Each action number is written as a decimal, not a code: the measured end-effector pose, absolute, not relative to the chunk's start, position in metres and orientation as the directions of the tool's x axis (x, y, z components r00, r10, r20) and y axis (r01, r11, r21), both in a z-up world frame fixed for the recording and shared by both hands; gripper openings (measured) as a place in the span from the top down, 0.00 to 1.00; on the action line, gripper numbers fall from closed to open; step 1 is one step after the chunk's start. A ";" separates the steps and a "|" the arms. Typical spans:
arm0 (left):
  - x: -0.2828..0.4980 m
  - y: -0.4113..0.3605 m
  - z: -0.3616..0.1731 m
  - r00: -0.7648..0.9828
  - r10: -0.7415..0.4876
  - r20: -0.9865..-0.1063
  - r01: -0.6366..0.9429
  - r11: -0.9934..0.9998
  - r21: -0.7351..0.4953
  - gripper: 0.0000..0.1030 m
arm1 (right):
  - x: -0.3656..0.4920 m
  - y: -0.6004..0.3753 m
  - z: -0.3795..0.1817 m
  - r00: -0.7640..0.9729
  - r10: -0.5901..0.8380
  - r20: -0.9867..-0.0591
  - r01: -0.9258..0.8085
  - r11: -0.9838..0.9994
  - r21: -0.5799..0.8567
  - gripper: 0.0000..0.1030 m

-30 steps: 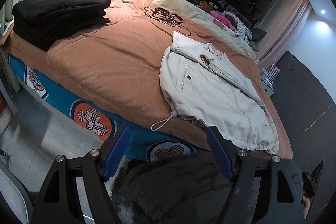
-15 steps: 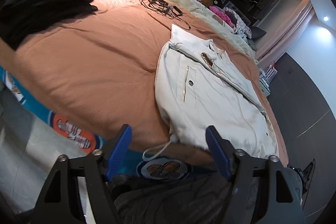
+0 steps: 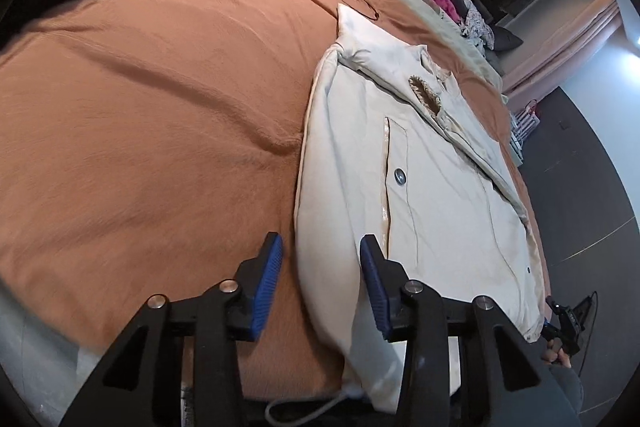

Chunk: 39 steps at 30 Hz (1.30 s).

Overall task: Fold large clothes
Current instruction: 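Grasp the drawstring hem with both tools, then lift the held hem with both tools and fold it over toward the collar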

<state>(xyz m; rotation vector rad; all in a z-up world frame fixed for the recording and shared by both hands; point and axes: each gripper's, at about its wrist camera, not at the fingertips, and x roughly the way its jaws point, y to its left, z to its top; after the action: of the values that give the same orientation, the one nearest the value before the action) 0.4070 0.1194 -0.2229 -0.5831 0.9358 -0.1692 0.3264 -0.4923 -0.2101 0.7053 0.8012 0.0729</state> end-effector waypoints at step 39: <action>0.390 0.127 -0.208 0.621 -0.669 -0.409 -0.011 0.514 -0.858 0.95 | 0.318 -0.482 -0.229 0.738 0.595 -0.318 0.020 0.452 0.892 0.93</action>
<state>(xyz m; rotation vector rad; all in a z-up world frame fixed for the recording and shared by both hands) 0.3904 0.1274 -0.2077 -0.9624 0.8228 -0.4543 0.3185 -0.4818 -0.2289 1.0567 0.6733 0.3905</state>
